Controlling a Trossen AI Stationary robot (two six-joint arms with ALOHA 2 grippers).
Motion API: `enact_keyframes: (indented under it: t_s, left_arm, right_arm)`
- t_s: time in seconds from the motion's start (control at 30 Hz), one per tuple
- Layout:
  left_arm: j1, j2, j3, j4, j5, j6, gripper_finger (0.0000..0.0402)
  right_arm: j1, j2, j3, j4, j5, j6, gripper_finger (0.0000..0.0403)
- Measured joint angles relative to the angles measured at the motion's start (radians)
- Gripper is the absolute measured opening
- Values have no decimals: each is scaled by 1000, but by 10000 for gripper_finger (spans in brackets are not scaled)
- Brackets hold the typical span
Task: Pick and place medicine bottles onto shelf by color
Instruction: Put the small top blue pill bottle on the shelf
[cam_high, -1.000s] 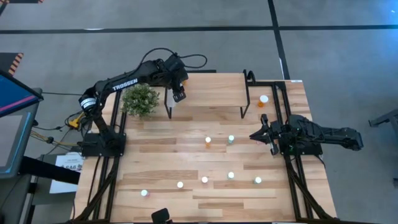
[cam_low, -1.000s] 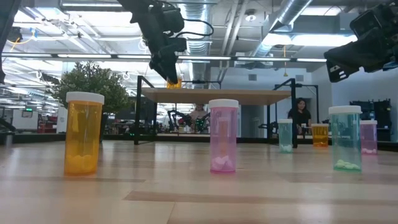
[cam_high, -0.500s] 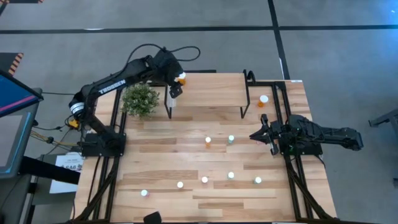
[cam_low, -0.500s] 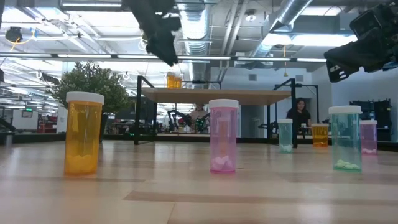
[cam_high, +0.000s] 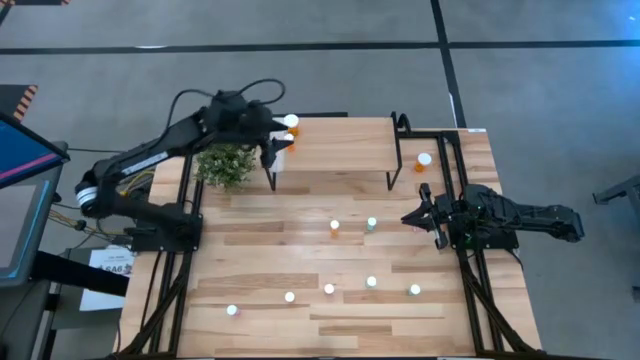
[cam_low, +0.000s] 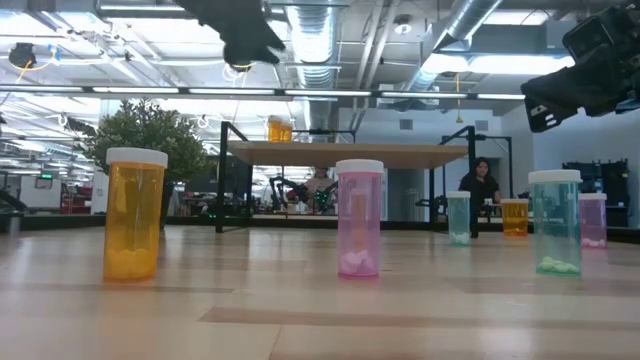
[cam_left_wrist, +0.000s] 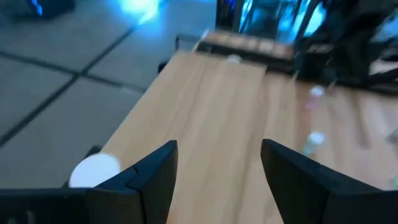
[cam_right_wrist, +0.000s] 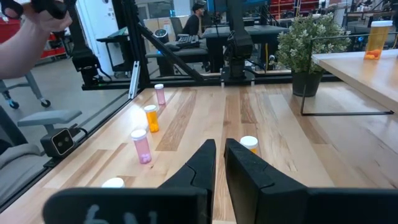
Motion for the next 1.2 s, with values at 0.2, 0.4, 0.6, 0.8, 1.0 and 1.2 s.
enact_keyframes:
  t_s: [0.2,0.4,0.6,0.8,1.0,1.2]
  left_arm:
    - [-100,-165,-116,113,-21,-27,218]
    - [-132,-228,-177,196,-81,-33,218]
    - [-150,-220,-177,143,-30,-48,218]
    - [-203,-172,-177,193,-43,-49,218]
    - [-255,-124,-178,231,-59,18,216]
    - [-221,-129,-178,299,-12,2,197]
  right_arm:
    - [0,0,0,0,0,0,61]
    - [0,0,0,0,0,0,61]
    - [0,0,0,0,0,0,61]
    - [0,0,0,0,0,0,61]
    - [0,0,0,0,0,0,61]
    - [0,0,0,0,0,0,61]
